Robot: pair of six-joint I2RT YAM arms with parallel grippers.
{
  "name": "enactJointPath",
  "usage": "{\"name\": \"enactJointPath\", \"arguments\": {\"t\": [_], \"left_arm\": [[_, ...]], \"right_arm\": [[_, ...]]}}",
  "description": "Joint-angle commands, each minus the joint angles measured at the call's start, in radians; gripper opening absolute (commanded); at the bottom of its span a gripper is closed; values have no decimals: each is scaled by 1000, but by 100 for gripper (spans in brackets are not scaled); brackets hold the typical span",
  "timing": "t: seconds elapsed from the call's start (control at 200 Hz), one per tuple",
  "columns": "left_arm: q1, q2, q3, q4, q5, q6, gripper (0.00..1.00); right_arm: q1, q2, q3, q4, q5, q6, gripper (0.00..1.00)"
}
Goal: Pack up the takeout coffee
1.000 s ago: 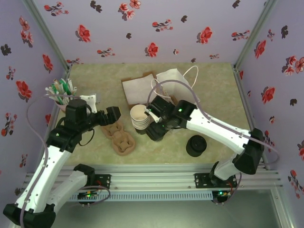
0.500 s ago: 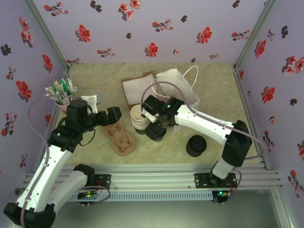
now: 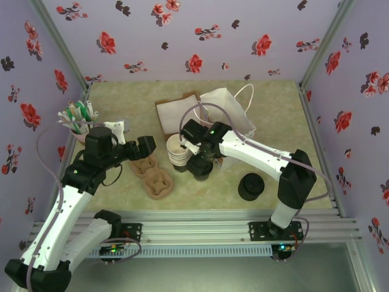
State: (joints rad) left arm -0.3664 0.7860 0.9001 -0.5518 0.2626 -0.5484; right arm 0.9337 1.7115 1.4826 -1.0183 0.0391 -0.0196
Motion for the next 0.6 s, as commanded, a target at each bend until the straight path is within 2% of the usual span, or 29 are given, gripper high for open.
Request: {"name": "enactJointPath", "arguments": {"t": [0.0,0.595], "left_arm": [[2,5,13,25,13,-12,99],[2,9,2,38,21,-19,99]], "right_arm": [[-4,13,26,-20,-49,-10,82],[8,-44,1,-40,-110,35,82]]}}
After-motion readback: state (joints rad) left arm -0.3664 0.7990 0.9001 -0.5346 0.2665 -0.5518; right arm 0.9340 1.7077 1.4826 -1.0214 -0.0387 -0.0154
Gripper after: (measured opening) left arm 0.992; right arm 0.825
